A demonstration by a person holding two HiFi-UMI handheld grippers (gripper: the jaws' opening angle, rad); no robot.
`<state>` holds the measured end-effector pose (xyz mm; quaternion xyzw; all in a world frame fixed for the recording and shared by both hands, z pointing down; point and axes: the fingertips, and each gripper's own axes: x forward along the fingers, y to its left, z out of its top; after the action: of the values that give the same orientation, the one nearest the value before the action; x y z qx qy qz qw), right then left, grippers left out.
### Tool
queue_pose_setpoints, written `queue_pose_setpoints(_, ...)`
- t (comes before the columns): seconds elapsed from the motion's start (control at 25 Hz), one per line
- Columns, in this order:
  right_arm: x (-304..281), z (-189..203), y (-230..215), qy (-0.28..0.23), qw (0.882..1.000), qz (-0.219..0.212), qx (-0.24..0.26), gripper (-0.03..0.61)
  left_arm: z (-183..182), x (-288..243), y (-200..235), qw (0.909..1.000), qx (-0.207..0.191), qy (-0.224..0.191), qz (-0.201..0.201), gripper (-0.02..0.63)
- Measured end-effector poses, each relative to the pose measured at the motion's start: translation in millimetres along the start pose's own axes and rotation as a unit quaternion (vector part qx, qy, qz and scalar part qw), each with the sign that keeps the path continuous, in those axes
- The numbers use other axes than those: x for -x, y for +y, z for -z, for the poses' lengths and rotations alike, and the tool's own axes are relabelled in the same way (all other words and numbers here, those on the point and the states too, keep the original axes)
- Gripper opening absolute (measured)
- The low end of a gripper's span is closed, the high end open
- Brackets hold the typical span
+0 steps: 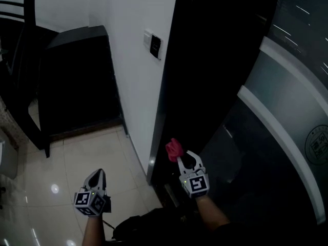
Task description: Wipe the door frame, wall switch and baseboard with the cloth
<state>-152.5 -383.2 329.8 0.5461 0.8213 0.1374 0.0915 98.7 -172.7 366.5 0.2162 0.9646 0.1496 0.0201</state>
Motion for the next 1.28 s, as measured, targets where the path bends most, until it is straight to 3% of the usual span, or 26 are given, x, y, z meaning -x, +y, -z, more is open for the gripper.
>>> queue_pose_setpoints(0.12,27,4,1,-0.008,0.995,0.019,-0.098,0.058,-15,18,5,0.9990,-0.024,-0.032,-0.019,0.000)
queue_pose_setpoints(0.28,42,12,5,-0.001,0.988,0.027,-0.153,0.055,-23,34,9,0.9974,-0.035,-0.055,-0.030,0.000)
queue_pose_setpoints(0.84,40,11,7,0.001,0.987,0.019,-0.157,0.052,-22,42,0,0.9963,-0.029,-0.074,-0.032,0.000)
queue_pose_setpoints(1.28,51,20,-3,0.008,0.987,0.027,-0.161,0.052,-10,33,-17,0.9980,-0.021,-0.058,-0.015,0.000)
